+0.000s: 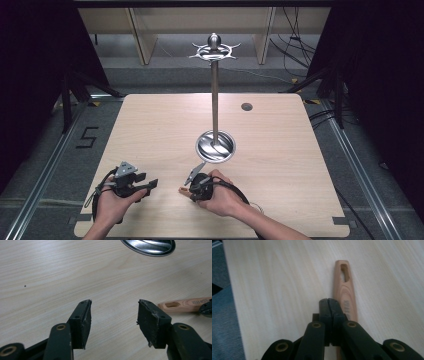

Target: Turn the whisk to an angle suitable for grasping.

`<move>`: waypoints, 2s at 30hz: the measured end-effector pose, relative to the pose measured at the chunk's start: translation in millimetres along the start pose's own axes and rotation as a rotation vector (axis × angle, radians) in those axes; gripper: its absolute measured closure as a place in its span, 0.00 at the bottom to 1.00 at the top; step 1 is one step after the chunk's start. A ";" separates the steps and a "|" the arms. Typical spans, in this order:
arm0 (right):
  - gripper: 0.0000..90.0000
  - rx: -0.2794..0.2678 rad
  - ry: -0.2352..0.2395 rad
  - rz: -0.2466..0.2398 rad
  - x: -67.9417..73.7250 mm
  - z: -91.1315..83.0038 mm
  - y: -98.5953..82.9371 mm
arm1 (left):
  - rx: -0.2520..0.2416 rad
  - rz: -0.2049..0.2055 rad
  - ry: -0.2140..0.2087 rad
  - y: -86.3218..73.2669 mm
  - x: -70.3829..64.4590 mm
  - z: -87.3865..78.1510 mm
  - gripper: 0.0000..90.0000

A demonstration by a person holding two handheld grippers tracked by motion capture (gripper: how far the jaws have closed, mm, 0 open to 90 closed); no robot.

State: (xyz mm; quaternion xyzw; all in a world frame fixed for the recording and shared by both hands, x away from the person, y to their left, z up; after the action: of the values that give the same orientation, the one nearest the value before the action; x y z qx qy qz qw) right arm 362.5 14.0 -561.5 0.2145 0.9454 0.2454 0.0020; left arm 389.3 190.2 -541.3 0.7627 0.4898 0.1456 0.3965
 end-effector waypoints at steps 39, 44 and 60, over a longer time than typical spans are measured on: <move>1.00 -0.016 -0.056 0.021 -14.4 25.0 38.6 | 0.007 0.010 -0.017 -0.5 -2.5 -0.1 0.47; 1.00 -0.032 -0.124 0.045 -33.5 22.1 42.8 | 0.016 0.013 -0.017 -1.3 -1.6 -0.1 0.47; 0.95 -0.041 -0.189 0.135 -72.8 14.0 40.6 | 0.009 0.018 -0.013 -0.3 -0.1 0.1 0.47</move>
State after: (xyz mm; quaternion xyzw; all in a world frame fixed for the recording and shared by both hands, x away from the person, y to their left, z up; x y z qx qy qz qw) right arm 446.6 22.9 -562.3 0.2997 0.9192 0.2427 0.0791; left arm 389.1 190.1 -541.6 0.7699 0.4808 0.1419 0.3950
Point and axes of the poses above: each handheld gripper's, and its own axes: z roughly forward along the jaws, y roughly out of its top, x roughly to its left, the point moved 9 cm from there along z, roughly forward along the jaws, and after that the axes turned 1 degree about -y, right-handed, at the moved point
